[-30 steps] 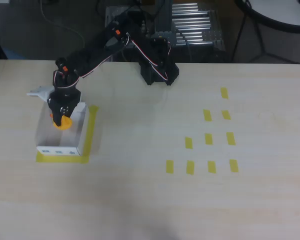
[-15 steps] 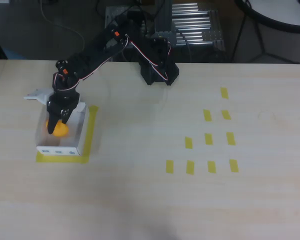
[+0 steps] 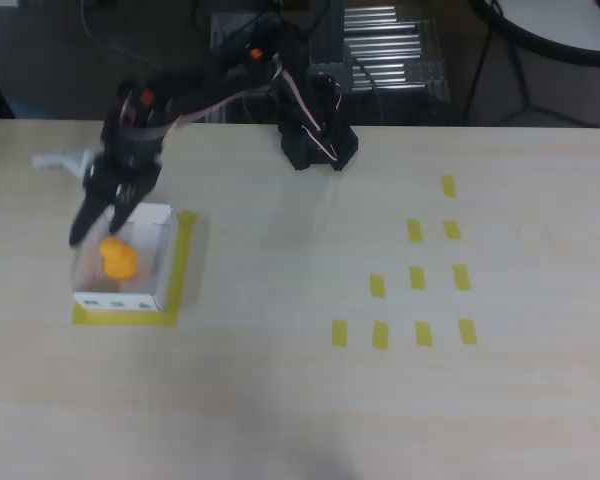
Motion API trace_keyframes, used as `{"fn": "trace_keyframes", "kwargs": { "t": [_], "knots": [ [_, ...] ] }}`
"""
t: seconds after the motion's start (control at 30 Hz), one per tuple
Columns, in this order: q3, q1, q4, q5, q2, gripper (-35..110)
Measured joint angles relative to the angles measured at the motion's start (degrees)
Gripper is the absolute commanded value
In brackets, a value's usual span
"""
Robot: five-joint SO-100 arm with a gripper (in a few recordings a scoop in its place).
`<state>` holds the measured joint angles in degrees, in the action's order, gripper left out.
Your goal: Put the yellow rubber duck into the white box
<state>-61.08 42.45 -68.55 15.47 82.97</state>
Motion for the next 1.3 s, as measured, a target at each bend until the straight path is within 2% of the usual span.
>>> {"fn": "trace_keyframes", "kwargs": {
  "t": [0.13, 0.23, 0.33, 0.47, 0.63, 0.77, 0.93, 1.3],
  "knots": [
    [0.26, -5.27, -1.76, -2.11, 15.82, 0],
    [-6.24, -10.02, 0.26, -5.45, 31.99, 0],
    [-19.51, -17.31, 6.42, -10.46, 51.50, 0],
    [-43.15, -29.44, 12.57, -14.15, 77.26, 0],
    [-75.85, -40.69, 16.79, -16.00, 95.27, 0],
    [-96.24, -42.89, 17.14, -19.25, 102.22, 0],
    [-110.13, -44.56, 14.41, -24.17, 105.29, 0],
    [-113.38, -43.42, 10.81, -25.84, 105.29, 0]
  ]
}}
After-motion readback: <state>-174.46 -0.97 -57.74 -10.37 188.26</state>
